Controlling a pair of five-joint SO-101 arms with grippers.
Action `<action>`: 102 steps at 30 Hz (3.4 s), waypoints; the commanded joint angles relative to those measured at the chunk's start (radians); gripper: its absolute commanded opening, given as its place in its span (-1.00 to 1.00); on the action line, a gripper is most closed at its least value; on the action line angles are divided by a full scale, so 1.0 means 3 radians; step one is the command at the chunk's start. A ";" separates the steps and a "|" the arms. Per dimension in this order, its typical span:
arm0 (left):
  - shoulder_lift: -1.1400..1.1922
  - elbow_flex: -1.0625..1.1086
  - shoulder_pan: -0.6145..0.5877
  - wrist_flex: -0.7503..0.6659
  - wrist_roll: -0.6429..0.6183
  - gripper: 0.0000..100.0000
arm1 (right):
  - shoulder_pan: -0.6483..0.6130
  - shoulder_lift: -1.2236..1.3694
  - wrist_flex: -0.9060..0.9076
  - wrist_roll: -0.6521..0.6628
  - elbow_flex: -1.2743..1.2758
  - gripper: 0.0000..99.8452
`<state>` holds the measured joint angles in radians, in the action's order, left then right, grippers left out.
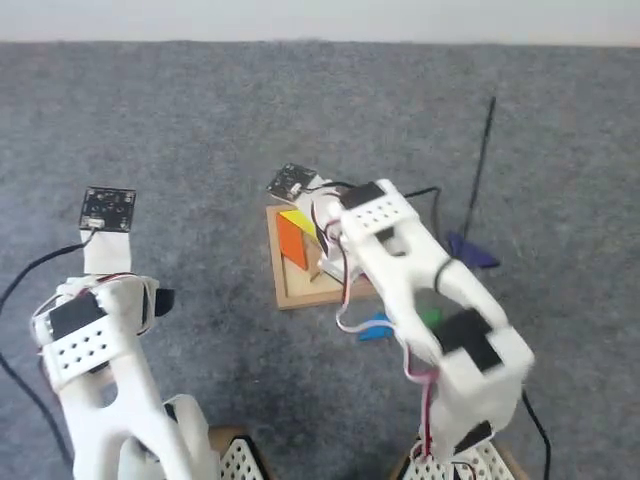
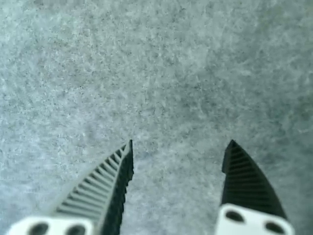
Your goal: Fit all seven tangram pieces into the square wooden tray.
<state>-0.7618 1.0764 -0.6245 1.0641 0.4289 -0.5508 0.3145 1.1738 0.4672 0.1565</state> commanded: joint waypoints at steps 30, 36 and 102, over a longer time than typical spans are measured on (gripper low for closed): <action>-0.0082 -0.0028 0.0020 0.0015 -0.0046 -0.43 | -0.0028 0.0780 0.0396 -0.0547 -0.2005 -0.98; -0.0082 -0.0028 0.0020 0.0005 -0.0046 -0.43 | -0.0013 0.0253 0.0979 -0.0547 -0.1995 -0.98; -0.0082 -0.0013 0.0036 0.0026 -0.0041 -0.43 | 0.0703 -0.1056 -0.0320 -0.2368 0.1877 -0.62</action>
<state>-0.7618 1.0764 -0.6199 1.0641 0.4258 -0.3299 -0.0430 1.1231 -0.2631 0.7242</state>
